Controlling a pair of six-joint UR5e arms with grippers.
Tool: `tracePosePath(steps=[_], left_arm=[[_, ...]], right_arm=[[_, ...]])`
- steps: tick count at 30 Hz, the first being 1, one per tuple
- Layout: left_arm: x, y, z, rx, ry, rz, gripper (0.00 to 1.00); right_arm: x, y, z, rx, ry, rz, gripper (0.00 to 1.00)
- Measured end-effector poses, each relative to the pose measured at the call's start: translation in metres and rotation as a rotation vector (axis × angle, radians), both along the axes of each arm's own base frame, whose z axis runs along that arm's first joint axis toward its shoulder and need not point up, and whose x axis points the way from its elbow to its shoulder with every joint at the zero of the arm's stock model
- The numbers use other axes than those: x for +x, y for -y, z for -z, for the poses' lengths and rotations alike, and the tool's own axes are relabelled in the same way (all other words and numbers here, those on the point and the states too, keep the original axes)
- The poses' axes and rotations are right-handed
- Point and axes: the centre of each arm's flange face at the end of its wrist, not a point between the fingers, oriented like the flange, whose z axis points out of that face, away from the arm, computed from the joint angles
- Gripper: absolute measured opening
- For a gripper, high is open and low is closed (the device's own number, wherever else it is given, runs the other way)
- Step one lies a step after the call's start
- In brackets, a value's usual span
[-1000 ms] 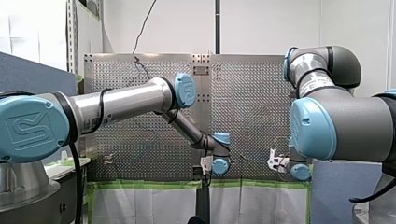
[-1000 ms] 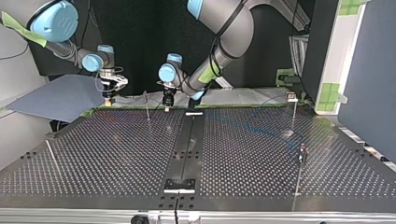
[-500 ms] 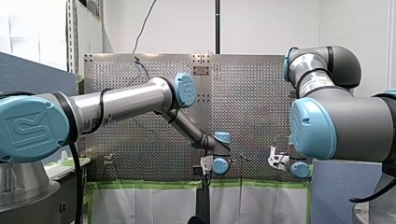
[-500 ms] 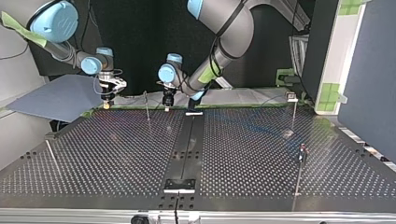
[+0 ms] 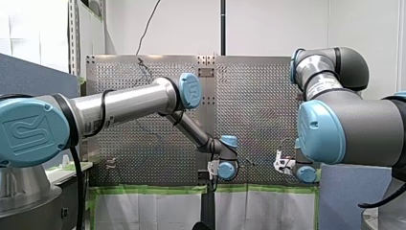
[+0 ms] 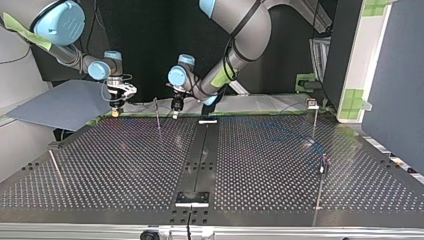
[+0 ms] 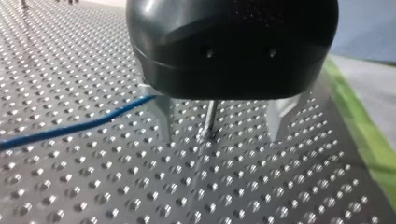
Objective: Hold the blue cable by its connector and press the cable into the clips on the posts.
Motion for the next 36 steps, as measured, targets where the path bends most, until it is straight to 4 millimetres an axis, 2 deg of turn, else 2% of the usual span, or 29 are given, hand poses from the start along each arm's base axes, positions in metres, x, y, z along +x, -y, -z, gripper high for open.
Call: tracePosePath(steps=[9, 16, 26, 36], left_arm=[[-0.024, 0.010, 0.003, 0.081, -0.039, 0.101, 1.00], [-0.048, 0.028, -0.019, 0.114, -0.039, 0.175, 1.00], [-0.063, 0.030, -0.057, 0.090, 0.004, 0.189, 1.00], [-0.095, 0.027, -0.041, 0.152, -0.035, 0.206, 1.00]], right_arm=[[0.003, -0.001, 0.000, 0.003, 0.003, -0.004, 0.00], [0.005, -0.002, 0.001, 0.007, 0.014, -0.006, 0.00], [0.009, -0.004, 0.002, 0.012, 0.025, -0.012, 0.00], [0.012, -0.005, 0.003, 0.017, 0.037, -0.016, 0.00]])
